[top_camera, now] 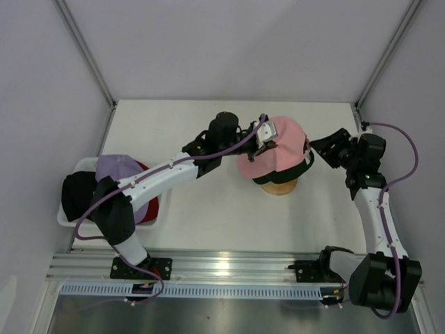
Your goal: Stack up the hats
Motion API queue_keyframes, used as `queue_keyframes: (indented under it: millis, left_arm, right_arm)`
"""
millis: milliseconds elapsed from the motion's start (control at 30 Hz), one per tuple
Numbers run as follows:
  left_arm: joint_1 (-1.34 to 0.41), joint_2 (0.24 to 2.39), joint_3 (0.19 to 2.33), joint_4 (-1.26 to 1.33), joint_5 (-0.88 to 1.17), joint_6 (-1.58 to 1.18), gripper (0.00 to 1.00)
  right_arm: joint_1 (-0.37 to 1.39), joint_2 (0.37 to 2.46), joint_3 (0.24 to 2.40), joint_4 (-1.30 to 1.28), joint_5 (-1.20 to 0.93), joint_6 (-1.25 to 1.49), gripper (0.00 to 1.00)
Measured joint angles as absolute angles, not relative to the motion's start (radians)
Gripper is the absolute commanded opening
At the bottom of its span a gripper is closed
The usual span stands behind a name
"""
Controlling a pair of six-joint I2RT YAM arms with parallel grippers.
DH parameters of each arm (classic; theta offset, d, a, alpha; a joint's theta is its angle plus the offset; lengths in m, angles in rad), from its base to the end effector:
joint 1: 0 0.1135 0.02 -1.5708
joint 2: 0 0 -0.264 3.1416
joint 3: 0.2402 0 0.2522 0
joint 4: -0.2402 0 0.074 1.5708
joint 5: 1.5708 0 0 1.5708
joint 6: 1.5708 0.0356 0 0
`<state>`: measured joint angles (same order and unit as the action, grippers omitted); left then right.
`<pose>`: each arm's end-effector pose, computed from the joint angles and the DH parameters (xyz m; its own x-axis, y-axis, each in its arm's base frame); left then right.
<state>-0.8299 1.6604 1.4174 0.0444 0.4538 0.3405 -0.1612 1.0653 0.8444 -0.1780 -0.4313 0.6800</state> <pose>0.2583 -0.3055 0.3548 0.1928 0.2339 -0.9529 0.9430 0.2243 0.2459 0.2416 -0.0242 0.3080 -0.4455 0.6512 -0.6144 0.0588 0.7061 0.7057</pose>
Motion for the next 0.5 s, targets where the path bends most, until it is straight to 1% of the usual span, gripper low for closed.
queue_keyframes:
  millis: [133, 233, 333, 367, 467, 500]
  left_arm:
    - [-0.83, 1.661, 1.404, 0.056, 0.457, 0.34, 0.01]
    - [-0.83, 1.661, 1.401, 0.059, 0.457, 0.339, 0.01]
    - [-0.83, 1.661, 1.4, 0.062, 0.457, 0.338, 0.01]
    - [-0.83, 1.661, 1.399, 0.064, 0.457, 0.338, 0.01]
    - [-0.83, 1.661, 1.395, 0.066, 0.456, 0.337, 0.01]
    - [-0.83, 1.661, 1.394, 0.065, 0.456, 0.336, 0.07]
  right_arm:
    - [-0.15, 1.085, 0.845, -0.153, -0.453, 0.679, 0.5]
    - [-0.128, 1.103, 0.852, -0.151, -0.452, 0.672, 0.4]
    - [-0.108, 1.129, 0.862, -0.152, -0.451, 0.661, 0.26]
    - [-0.106, 1.134, 0.863, -0.151, -0.449, 0.66, 0.17]
    - [-0.106, 1.14, 0.87, -0.157, -0.433, 0.651, 0.0]
    - [-0.105, 1.14, 0.871, -0.162, -0.425, 0.647, 0.0]
